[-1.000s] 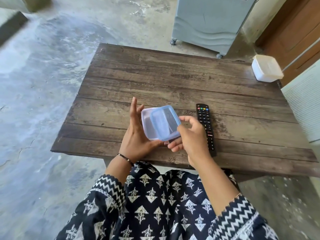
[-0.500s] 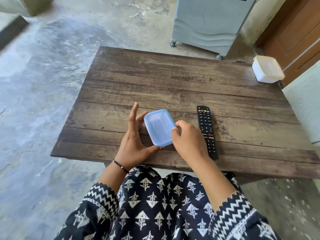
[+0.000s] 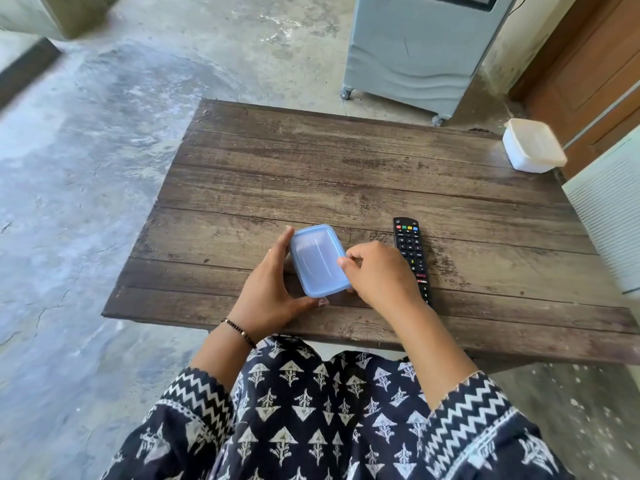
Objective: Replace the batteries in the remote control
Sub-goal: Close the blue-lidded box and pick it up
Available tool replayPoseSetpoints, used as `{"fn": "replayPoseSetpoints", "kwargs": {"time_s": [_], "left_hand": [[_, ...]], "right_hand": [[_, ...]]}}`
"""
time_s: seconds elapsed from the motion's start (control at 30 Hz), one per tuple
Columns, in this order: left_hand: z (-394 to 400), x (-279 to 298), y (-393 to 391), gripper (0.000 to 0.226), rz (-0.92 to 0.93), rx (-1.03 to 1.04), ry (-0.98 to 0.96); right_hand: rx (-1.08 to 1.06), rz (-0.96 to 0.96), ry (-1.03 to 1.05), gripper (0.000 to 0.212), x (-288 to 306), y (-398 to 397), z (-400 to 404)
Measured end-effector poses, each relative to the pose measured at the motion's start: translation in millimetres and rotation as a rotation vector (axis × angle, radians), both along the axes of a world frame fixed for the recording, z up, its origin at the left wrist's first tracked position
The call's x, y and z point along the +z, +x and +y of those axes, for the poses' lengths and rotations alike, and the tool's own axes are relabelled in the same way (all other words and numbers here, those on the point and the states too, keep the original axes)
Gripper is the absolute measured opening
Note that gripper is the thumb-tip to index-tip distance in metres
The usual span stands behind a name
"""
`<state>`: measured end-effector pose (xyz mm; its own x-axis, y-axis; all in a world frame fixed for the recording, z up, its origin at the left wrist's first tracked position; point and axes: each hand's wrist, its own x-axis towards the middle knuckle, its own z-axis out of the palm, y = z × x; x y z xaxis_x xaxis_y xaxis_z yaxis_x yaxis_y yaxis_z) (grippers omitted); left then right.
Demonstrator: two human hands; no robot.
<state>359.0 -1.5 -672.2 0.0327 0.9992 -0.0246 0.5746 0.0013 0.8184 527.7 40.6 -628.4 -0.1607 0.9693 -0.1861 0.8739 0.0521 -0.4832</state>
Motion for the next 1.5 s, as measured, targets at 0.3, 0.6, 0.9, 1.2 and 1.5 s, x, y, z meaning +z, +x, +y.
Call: {"fn": "replayPoseSetpoints", "kwargs": {"time_s": [0.3,0.6,0.9,1.2,1.5], "left_hand": [[3.6,20.0,-7.8,0.082,0.14,-0.083,-0.151],[-0.8,19.6,1.9,0.082,0.036,-0.013,-0.156],[-15.0,32.9,58.2,0.049,-0.217,0.505,-0.133],[-19.8,38.8,64.0,0.044,-0.046,0.371,-0.085],[-10.6,41.9,53.6,0.044,-0.236,0.399,-0.117]], "right_hand": [[-0.02,0.268,-0.326,0.015,-1.4,-2.3,10.6],[-0.048,0.238,-0.316,0.017,-1.7,-6.4,8.0],[-0.198,0.334,-0.151,0.052,9.3,-12.7,-25.6],[-0.387,0.357,-0.096,0.062,2.0,-18.3,-18.2],[-0.183,0.45,-0.217,0.055,7.4,-4.6,-15.1]]}}
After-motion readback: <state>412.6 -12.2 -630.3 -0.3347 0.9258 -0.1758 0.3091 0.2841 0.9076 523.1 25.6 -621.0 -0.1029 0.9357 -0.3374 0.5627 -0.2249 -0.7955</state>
